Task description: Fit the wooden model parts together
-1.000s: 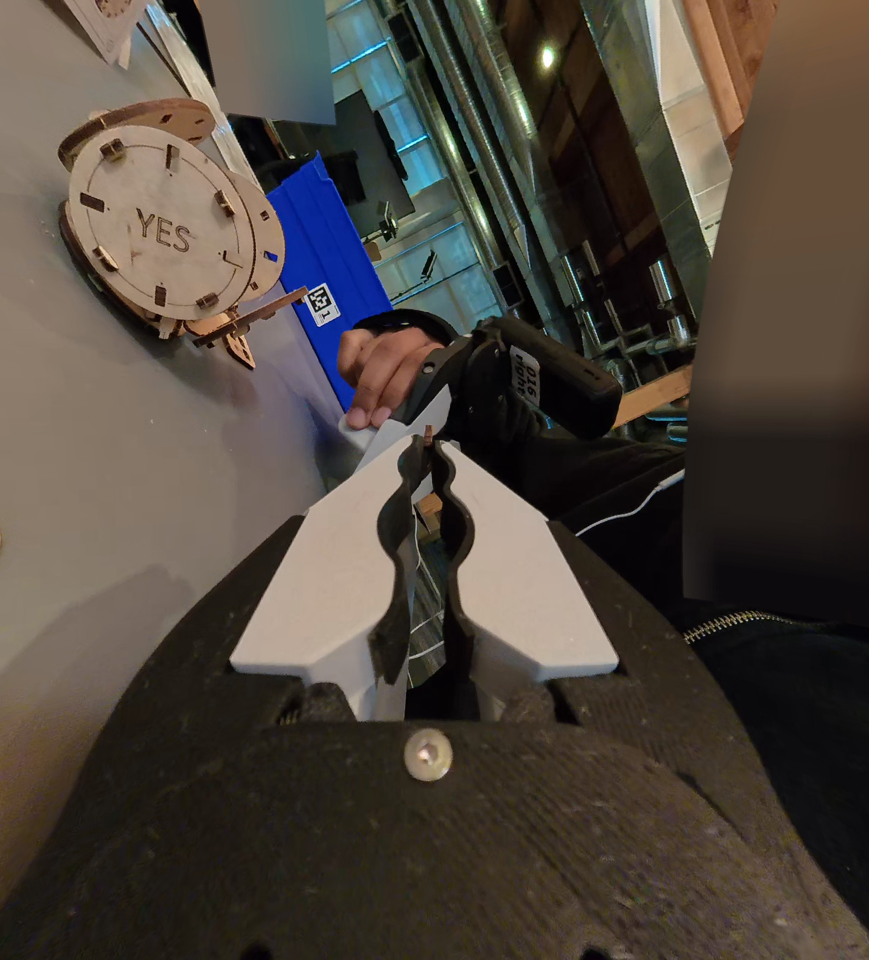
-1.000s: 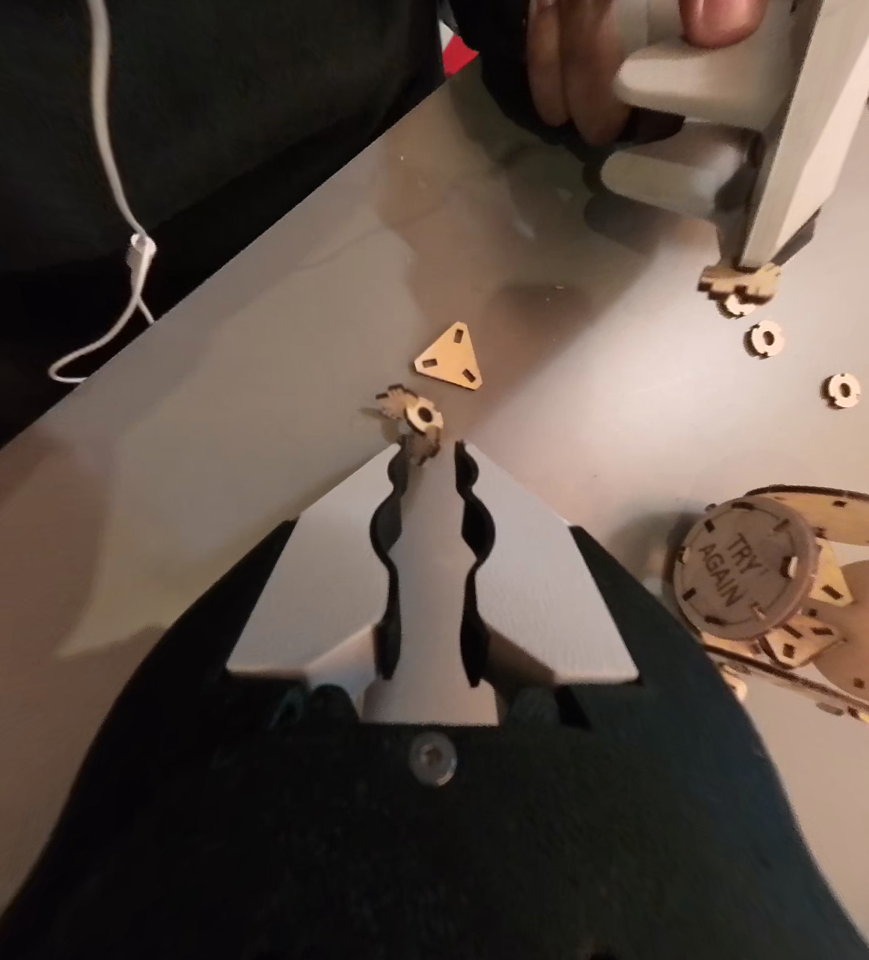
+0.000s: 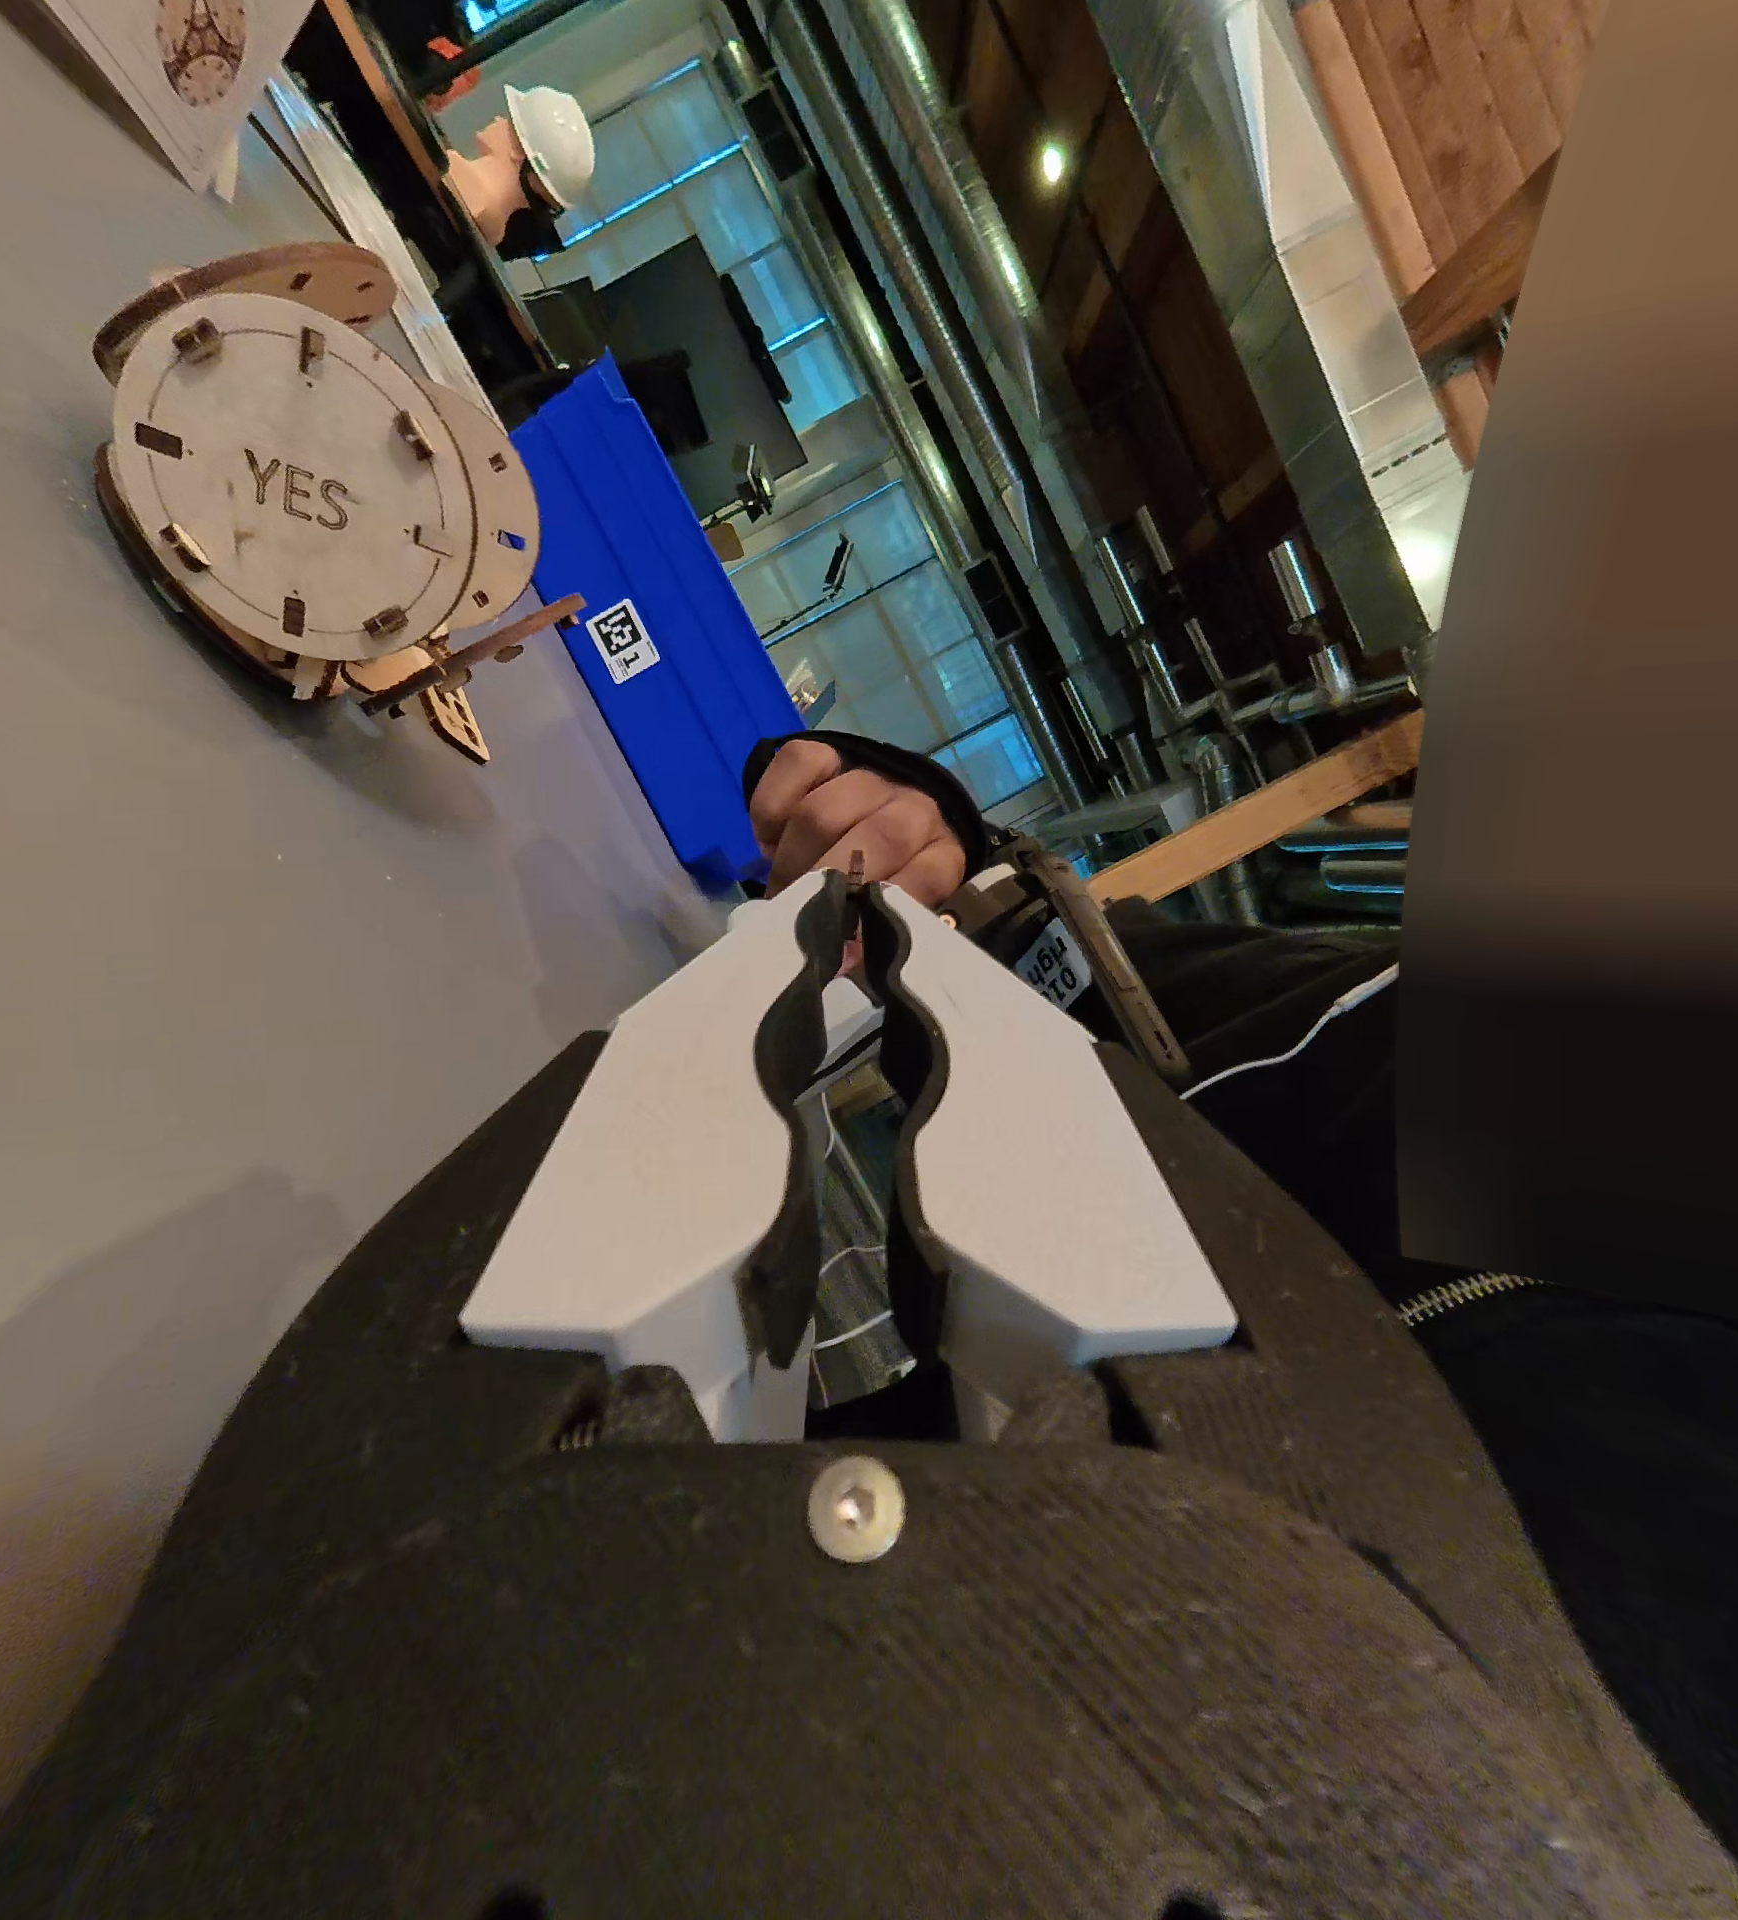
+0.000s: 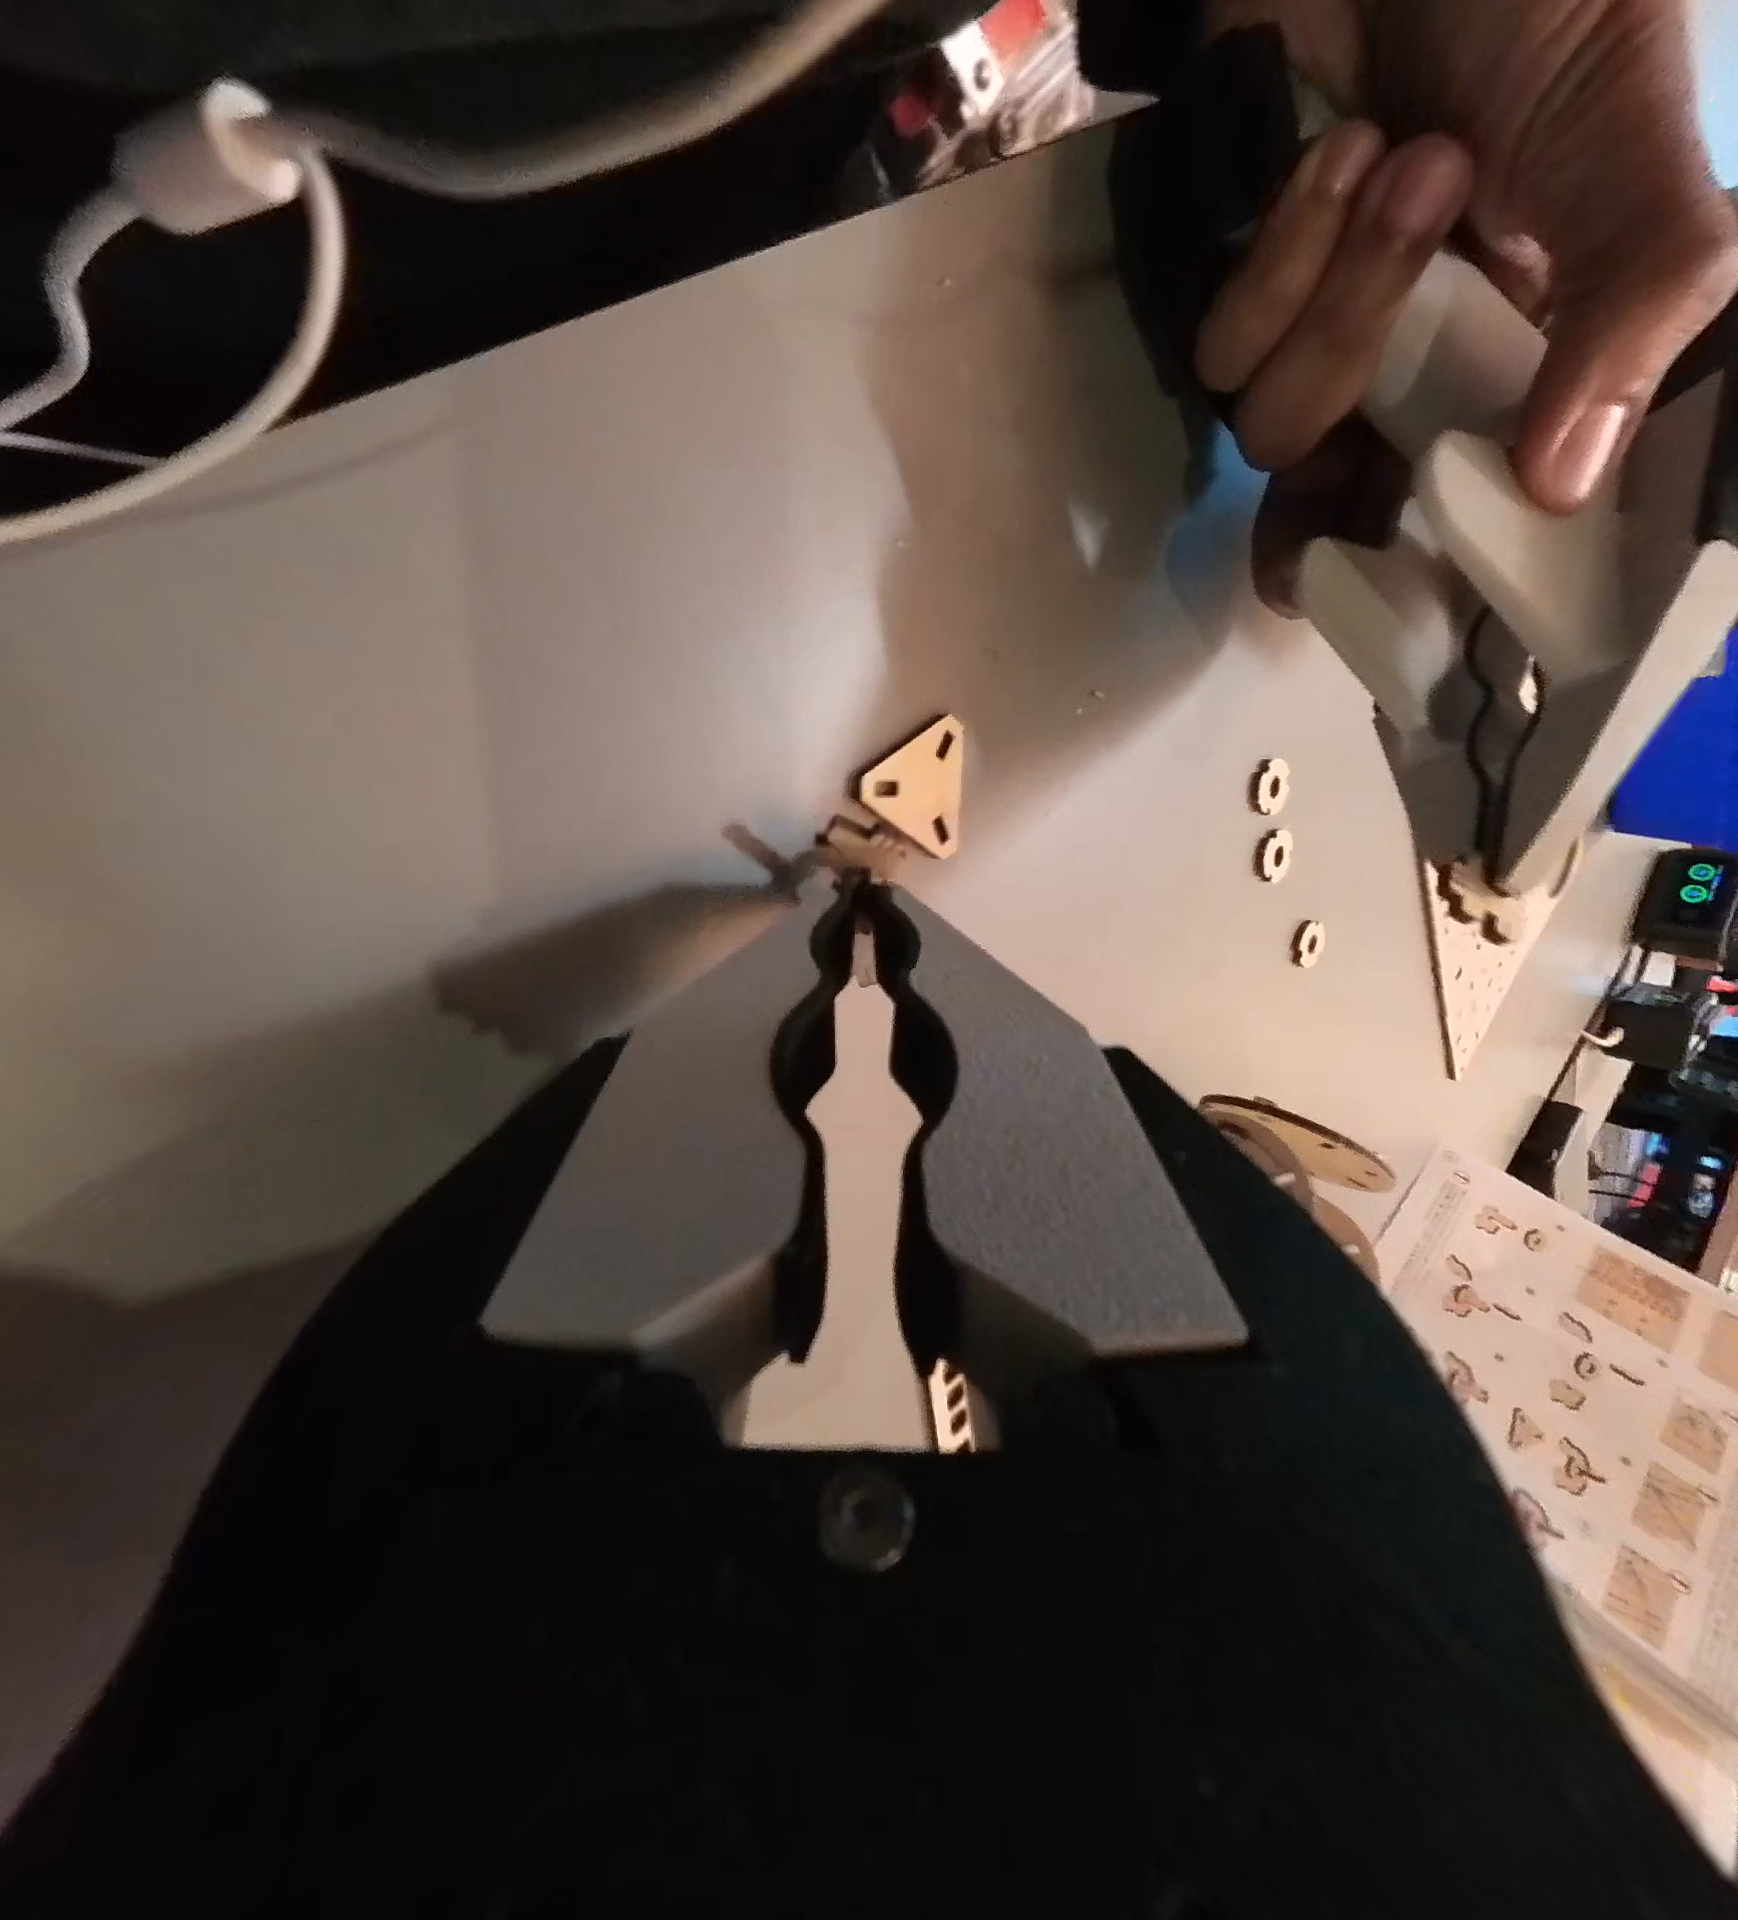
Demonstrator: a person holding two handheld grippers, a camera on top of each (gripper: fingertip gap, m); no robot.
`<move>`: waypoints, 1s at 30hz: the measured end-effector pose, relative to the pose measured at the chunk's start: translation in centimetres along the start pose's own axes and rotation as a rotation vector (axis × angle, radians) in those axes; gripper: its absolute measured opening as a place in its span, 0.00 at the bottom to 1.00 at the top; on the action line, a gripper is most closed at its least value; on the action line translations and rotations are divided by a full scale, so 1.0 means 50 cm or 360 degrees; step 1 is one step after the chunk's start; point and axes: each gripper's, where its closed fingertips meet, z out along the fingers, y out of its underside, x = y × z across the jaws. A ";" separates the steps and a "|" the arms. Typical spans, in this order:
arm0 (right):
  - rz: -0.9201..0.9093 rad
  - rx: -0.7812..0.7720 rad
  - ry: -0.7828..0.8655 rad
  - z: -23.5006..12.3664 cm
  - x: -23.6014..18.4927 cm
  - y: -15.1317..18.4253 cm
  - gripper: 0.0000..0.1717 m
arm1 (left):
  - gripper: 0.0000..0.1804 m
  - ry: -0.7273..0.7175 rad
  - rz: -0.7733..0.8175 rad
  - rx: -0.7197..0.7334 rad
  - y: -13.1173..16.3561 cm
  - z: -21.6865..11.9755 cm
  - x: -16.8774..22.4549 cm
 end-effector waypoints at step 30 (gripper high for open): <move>0.1150 0.0926 0.0834 -0.042 0.237 -0.124 0.00 | 0.01 0.0361 -0.0079 -0.0388 0.031 -0.105 0.078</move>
